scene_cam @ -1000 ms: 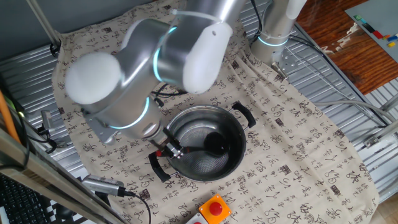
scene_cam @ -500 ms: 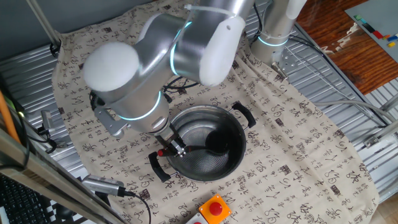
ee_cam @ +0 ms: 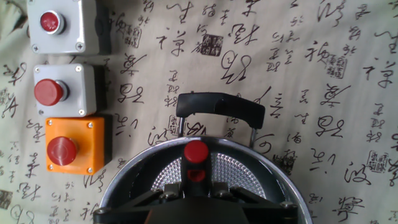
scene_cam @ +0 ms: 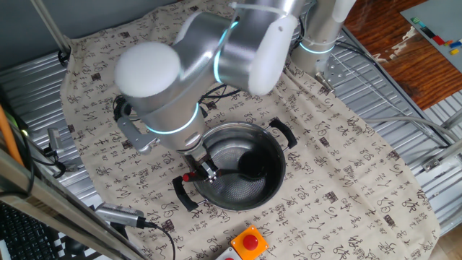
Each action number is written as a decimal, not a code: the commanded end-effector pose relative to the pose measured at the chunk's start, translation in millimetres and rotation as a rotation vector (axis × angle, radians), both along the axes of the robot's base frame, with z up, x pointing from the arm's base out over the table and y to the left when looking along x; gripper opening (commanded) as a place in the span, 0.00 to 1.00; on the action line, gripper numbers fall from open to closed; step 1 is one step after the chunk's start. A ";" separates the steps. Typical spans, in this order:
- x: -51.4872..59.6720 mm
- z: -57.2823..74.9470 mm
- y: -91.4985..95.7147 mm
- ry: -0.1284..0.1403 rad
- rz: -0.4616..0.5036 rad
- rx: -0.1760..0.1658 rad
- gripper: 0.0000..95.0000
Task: Scoop water with a large spoon from one bowl to another
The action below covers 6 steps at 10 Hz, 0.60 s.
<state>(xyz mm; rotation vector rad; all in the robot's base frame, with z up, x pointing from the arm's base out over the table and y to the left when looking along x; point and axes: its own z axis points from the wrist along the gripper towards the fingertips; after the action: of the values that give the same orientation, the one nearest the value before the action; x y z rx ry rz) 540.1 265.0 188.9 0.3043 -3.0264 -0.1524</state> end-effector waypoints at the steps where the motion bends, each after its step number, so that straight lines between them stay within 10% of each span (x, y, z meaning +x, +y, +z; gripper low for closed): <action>1: -0.2 0.3 -0.3 -0.005 -0.001 0.002 0.00; 6: -1.5 1.3 -1.1 0.012 0.009 0.008 0.00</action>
<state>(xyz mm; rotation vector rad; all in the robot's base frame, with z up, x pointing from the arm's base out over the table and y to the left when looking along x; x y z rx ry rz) 536.3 262.7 190.5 0.3177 -3.0232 -0.1677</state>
